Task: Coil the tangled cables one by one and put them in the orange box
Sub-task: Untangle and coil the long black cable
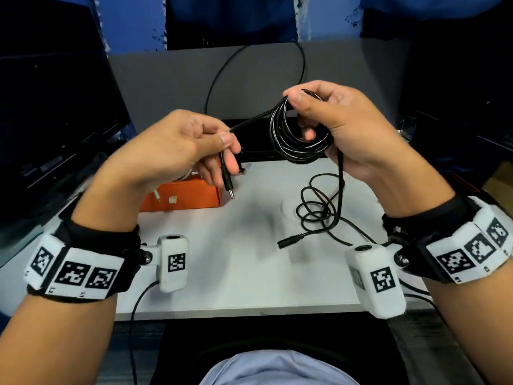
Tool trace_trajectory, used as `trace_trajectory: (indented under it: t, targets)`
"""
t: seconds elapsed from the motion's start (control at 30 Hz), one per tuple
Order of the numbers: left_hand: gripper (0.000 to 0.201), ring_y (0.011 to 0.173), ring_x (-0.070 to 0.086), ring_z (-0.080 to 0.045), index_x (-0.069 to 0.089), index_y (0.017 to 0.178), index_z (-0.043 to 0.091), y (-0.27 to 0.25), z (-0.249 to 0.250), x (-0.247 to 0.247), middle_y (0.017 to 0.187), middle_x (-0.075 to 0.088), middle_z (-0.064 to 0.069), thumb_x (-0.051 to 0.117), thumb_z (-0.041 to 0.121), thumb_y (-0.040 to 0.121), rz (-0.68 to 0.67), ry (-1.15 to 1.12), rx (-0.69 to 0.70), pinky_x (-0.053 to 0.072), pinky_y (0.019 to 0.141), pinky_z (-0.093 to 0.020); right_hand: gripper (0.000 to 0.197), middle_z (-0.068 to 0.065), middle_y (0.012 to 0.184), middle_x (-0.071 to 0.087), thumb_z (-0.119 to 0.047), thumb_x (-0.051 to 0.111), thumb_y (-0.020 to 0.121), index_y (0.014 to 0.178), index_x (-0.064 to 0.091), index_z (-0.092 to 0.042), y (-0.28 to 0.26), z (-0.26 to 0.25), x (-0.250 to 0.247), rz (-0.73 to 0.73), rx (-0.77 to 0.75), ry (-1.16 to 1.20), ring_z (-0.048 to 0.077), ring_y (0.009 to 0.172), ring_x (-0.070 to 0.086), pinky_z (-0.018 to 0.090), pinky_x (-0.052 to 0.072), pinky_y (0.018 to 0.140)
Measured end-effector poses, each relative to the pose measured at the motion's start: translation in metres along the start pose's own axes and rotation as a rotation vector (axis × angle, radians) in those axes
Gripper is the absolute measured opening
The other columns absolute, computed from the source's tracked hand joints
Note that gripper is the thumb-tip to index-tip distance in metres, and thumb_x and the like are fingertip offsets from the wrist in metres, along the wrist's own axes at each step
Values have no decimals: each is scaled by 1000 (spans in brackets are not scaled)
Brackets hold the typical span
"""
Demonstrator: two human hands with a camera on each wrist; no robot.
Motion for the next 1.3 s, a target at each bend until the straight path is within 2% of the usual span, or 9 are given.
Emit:
trace_trajectory:
  t: [0.17, 0.27, 0.4, 0.57, 0.77, 0.9, 1.13, 1.23, 1.3]
  targets:
    - [30, 84, 75, -24, 72, 107, 3, -3, -1, 19, 95, 79, -8, 50, 25, 105, -159, 75, 0, 58, 77, -32, 7, -11, 74, 66, -22, 71, 97, 102, 71, -17, -1, -1, 4, -7, -66, -121, 5, 58, 53, 16, 45, 56]
    - [45, 103, 74, -20, 73, 118, 15, -4, 3, 17, 106, 79, -3, 42, 44, 104, -113, 64, 27, 55, 93, -37, 16, -14, 76, 67, -25, 72, 97, 110, 71, -17, -3, 1, 11, -67, -74, -221, 7, 62, 55, 18, 48, 61]
    - [48, 106, 73, -18, 66, 127, 17, 2, 18, 26, 112, 77, -3, 41, 52, 105, 25, -73, 119, 57, 95, -36, 23, -4, 95, 71, -22, 72, 97, 117, 65, -14, -10, 4, 32, -161, -75, -266, 12, 75, 63, 22, 50, 62]
    - [50, 113, 64, -42, 66, 123, 8, 2, 21, 45, 117, 71, -18, 43, 47, 104, -43, -106, 171, 50, 95, -66, 37, 9, 86, 67, -27, 73, 95, 124, 57, -10, -12, 8, 35, -202, -27, -246, 17, 69, 59, 24, 48, 61]
    - [34, 96, 70, -21, 53, 117, -13, 11, 17, 54, 98, 71, -14, 60, 15, 100, -8, -428, 217, 55, 91, -31, 24, 2, 68, 67, -22, 70, 97, 114, 55, -12, -10, 0, 32, -131, -53, -98, 13, 60, 55, 20, 47, 59]
    - [9, 89, 61, -20, 56, 95, 2, 16, 18, 59, 90, 63, -14, 54, 9, 100, 7, -717, 219, 52, 91, -32, 24, 3, 71, 67, -23, 73, 95, 108, 57, -10, -10, -1, 27, -26, -77, 60, 15, 62, 57, 23, 49, 62]
    - [44, 78, 57, -15, 46, 144, -2, 12, 24, 52, 84, 58, -5, 51, 8, 101, 67, -835, 254, 51, 85, -32, 17, -7, 68, 66, -34, 59, 105, 105, 58, -17, -24, -16, 33, 119, -294, -159, 8, 62, 62, 27, 51, 65]
    - [53, 72, 57, -14, 40, 151, 0, 7, 30, 52, 75, 53, -2, 48, 7, 99, -33, -886, 269, 50, 80, -27, 12, -6, 76, 71, -42, 54, 106, 102, 55, -30, -25, -23, 40, 45, -353, -341, 12, 69, 69, 40, 55, 68]
    - [54, 66, 56, -11, 37, 153, 1, 5, 34, 59, 71, 52, 3, 46, 14, 101, -135, -976, 269, 48, 84, -27, 10, -8, 83, 74, -42, 53, 106, 100, 55, -33, -26, -23, 45, -11, -333, -380, 14, 72, 72, 37, 55, 69]
Point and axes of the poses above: each hand's wrist, its own y-axis towards the middle knuckle, its own x-axis out of the palm, z = x × y, the point moved 9 cm from there along y, towards the middle knuckle
